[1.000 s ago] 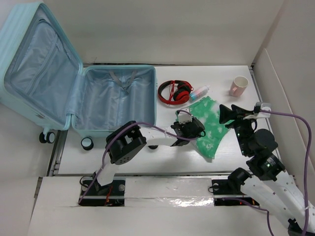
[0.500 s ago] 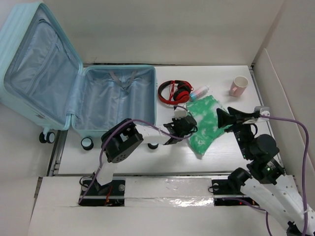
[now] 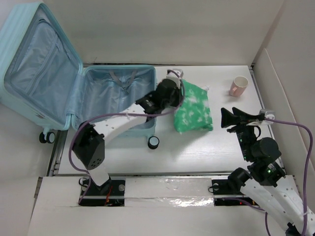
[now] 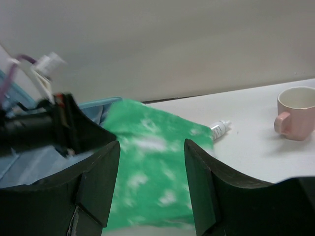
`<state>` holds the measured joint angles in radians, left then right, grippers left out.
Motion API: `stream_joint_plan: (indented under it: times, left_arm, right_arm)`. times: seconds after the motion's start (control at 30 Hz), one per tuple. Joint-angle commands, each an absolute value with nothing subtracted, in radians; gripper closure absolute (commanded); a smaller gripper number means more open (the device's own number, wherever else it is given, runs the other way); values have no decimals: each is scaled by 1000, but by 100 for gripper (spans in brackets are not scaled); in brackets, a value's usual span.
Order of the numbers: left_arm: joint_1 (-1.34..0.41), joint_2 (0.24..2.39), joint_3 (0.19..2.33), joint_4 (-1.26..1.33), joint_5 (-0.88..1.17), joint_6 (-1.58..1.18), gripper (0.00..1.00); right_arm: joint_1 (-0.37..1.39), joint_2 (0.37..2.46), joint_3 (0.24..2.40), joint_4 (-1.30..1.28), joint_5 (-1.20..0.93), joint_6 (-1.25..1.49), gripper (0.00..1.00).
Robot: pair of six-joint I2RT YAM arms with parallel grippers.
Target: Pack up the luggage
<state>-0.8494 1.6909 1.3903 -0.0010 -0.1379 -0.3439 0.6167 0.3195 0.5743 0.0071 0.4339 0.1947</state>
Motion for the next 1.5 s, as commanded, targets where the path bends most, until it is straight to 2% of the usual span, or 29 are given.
stream_joint_plan:
  times: [0.0, 0.33, 0.47, 0.57, 0.9, 0.93, 1.0, 1.03, 1.1, 1.17, 1.27, 1.3, 1.33, 1.4, 1.43, 1.47]
  left_arm:
    - [-709, 1547, 1488, -43, -49, -238, 100]
    - [-147, 1511, 1359, -43, 126, -242, 100]
    - [15, 1542, 1293, -8, 202, -255, 100]
    - [60, 1540, 1263, -6, 203, -215, 100]
    - [124, 1686, 1212, -83, -110, -133, 100]
    - [124, 1698, 1218, -97, -123, -152, 96]
    - [133, 1721, 1258, -146, -155, -182, 68]
    - [133, 1715, 1267, -147, -159, -221, 44]
    - [133, 1688, 1308, -178, -208, -283, 29]
    - [133, 1665, 1359, -210, -242, -360, 21]
    - [78, 1574, 1356, -138, -267, -384, 26]
    - [7, 1528, 1355, -109, -255, -364, 30]
    - [-42, 1511, 1353, -82, -246, -350, 45]
    - [-214, 1505, 1380, -25, -235, -302, 63]
    - [-271, 1519, 1406, -26, -235, -292, 79]
    - [-322, 1546, 1481, -50, -235, -282, 88]
  right_arm:
    - [617, 345, 594, 5, 495, 183, 40]
    - [617, 347, 603, -32, 494, 193, 40]
    - [617, 347, 604, -35, 480, 195, 40]
    - [617, 348, 604, -37, 477, 195, 39]
    - [617, 353, 607, -40, 474, 193, 39]
    - [617, 356, 607, -38, 472, 193, 39]
    - [617, 367, 609, -37, 463, 192, 39]
    - [617, 371, 609, -35, 462, 190, 39]
    - [617, 385, 609, -34, 457, 189, 39]
    - [617, 393, 611, -32, 453, 183, 41]
    - [617, 411, 615, -31, 445, 181, 59]
    - [617, 417, 615, -28, 445, 179, 78]
    - [617, 429, 615, -28, 442, 179, 86]
    - [617, 448, 617, -25, 434, 178, 98]
    - [617, 457, 618, -25, 433, 179, 100]
    - [617, 474, 621, -25, 439, 181, 100]
